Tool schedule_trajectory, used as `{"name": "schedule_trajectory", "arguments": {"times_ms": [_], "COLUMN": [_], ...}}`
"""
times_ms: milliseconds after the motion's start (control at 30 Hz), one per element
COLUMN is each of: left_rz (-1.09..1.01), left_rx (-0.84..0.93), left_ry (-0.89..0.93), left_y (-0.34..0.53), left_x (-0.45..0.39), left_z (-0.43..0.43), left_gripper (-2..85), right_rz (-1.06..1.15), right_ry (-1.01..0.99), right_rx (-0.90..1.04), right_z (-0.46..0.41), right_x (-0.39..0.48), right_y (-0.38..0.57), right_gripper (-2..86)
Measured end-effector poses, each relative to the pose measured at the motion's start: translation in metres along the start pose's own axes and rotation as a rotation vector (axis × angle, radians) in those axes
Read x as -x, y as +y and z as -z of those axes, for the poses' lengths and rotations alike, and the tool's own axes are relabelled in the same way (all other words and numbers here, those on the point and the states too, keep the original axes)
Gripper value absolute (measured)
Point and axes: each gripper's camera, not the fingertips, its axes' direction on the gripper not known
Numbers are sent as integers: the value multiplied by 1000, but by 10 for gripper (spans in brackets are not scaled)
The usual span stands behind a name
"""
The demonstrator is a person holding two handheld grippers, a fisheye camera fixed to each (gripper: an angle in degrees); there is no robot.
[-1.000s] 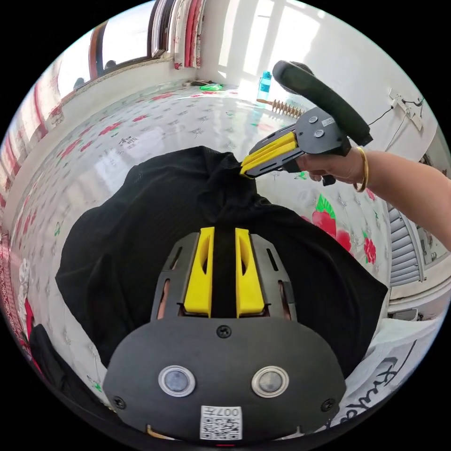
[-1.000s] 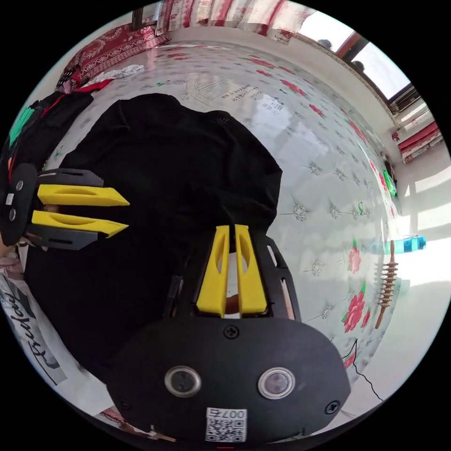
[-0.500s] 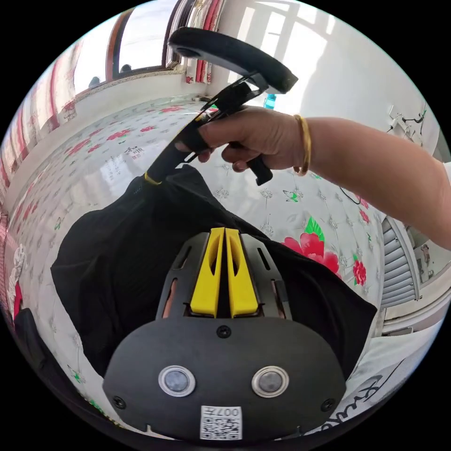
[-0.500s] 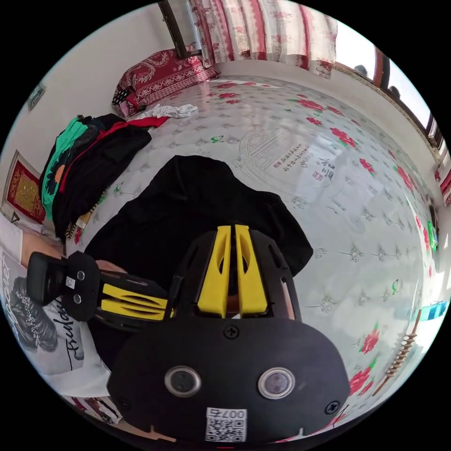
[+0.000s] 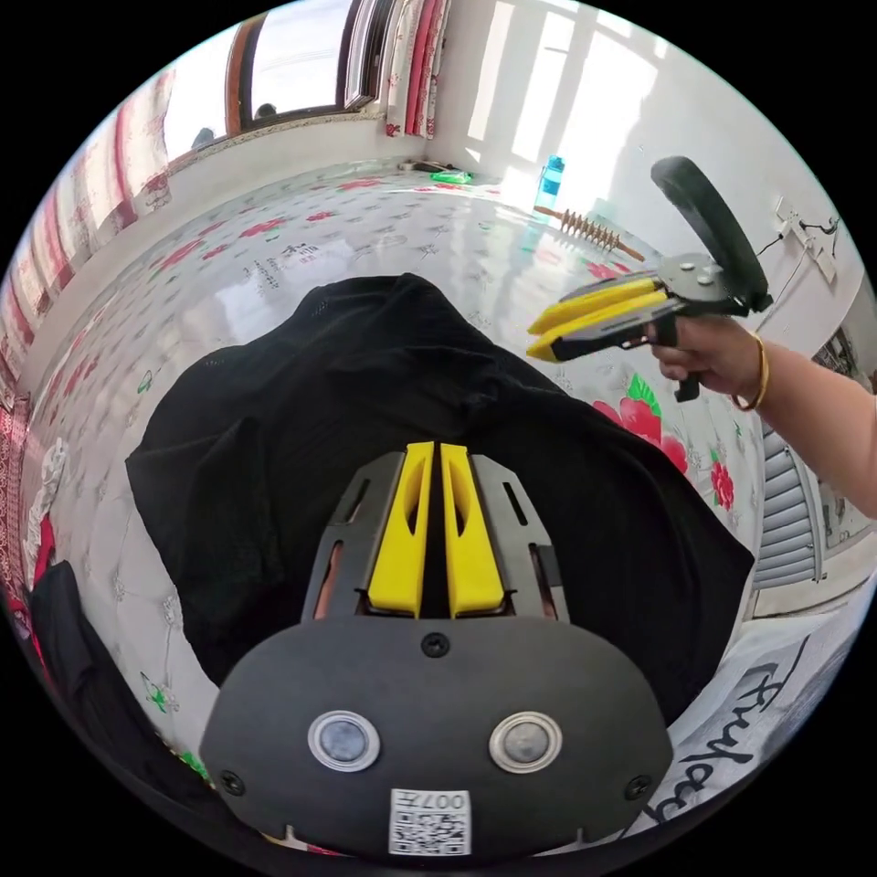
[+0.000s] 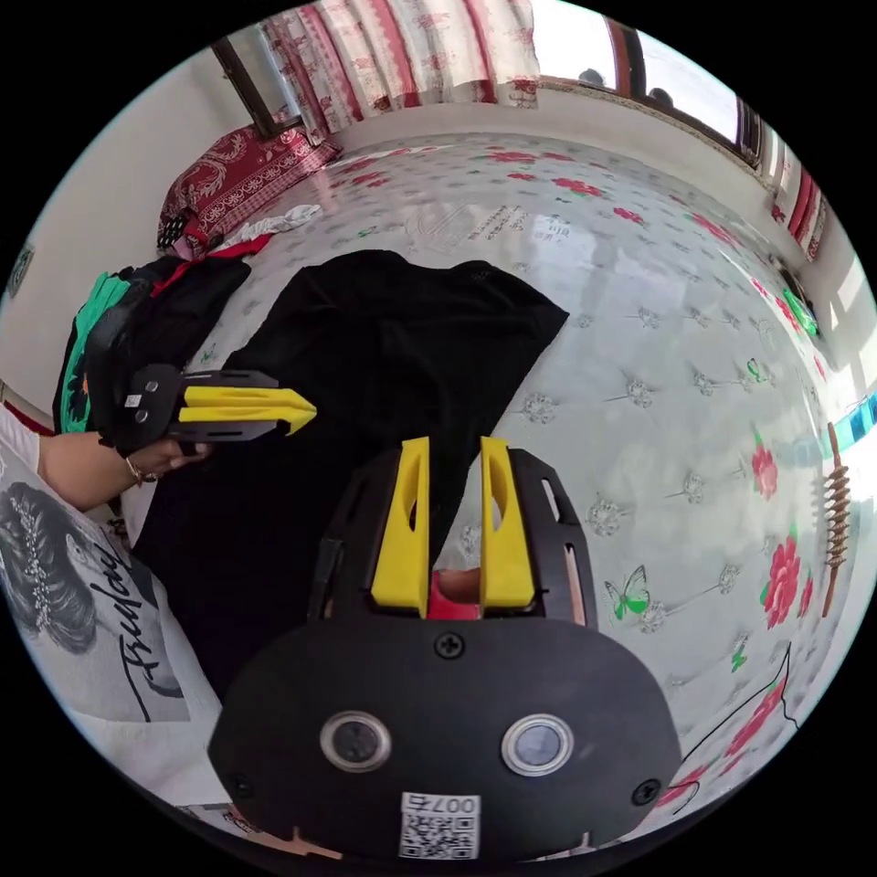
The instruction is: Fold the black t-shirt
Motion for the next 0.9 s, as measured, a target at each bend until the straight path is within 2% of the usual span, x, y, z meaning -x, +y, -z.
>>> {"name": "schedule_trajectory", "arguments": {"times_ms": [100,200,333,433,567,900], "left_rz": [-69,-151,-169,-114,-32,395], "left_rx": [54,117,100,99,146,407], "left_ry": [32,47,38,28,-51,-260], "left_y": [-21,-31,-27,-9,37,237], "left_x": [-15,-35,-45,-36,-15,23], "left_z": [-22,-39,-30,-11,31,173], "left_gripper": [39,48,49,48,45,50], "right_rz": [28,6,-119,-187,-251,-315], "right_ry": [31,236,150,12,-50,-88], "right_rx": [58,148,111,38,-44,200], "right_z": [-16,-31,-6,23,57,112], "right_x": [19,13,-27,-49,-60,-21], "right_y": [5,11,22,27,45,185], "right_gripper": [17,9,8,21,40,74]}}
